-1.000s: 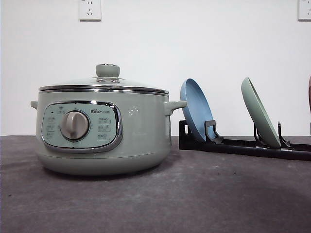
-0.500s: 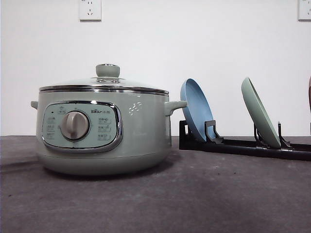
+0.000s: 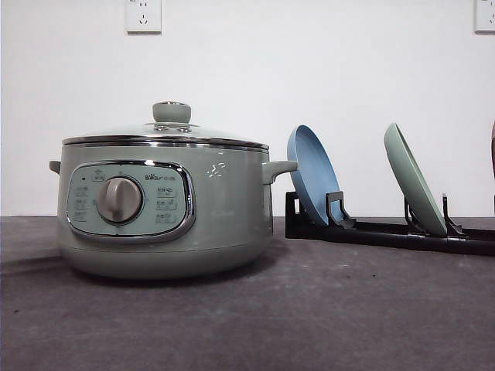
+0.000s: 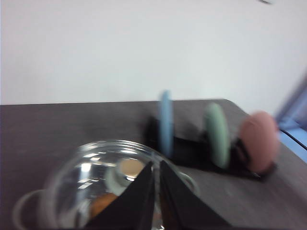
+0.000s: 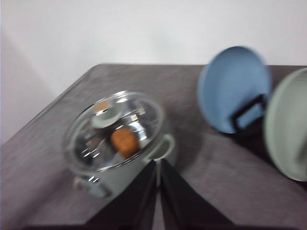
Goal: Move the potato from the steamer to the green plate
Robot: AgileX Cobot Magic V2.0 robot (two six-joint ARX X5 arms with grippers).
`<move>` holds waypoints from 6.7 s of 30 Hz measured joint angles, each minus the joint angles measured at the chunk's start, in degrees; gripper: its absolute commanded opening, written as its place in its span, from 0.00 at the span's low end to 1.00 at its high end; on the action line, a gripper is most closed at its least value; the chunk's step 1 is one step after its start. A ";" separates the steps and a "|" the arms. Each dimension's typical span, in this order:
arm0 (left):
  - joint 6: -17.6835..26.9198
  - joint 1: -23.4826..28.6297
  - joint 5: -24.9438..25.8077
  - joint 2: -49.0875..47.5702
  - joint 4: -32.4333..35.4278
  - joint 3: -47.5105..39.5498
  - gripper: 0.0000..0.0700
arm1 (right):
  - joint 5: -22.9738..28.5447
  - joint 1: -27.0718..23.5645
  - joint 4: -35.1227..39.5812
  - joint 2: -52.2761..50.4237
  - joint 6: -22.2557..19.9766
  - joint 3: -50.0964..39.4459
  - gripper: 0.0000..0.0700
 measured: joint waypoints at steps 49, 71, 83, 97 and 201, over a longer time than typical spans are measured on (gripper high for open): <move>6.72 -4.17 6.77 1.25 -12.17 0.00 1.00 | -1.42 2.84 -8.65 -2.49 -5.21 0.00 0.90; 6.72 -4.17 6.77 1.25 -12.39 0.00 1.00 | 3.33 2.39 -2.06 16.71 3.51 5.35 0.90; 6.75 -4.17 6.77 1.25 -12.49 0.00 1.00 | 6.28 -0.98 4.04 39.34 4.70 16.82 0.90; 6.94 -4.17 6.77 1.34 -13.03 0.00 1.00 | 6.42 -4.89 19.22 51.92 11.21 18.53 0.86; 7.53 -4.67 6.77 -1.07 -14.53 0.00 1.00 | 29.52 30.93 -32.83 7.31 -4.76 11.03 0.00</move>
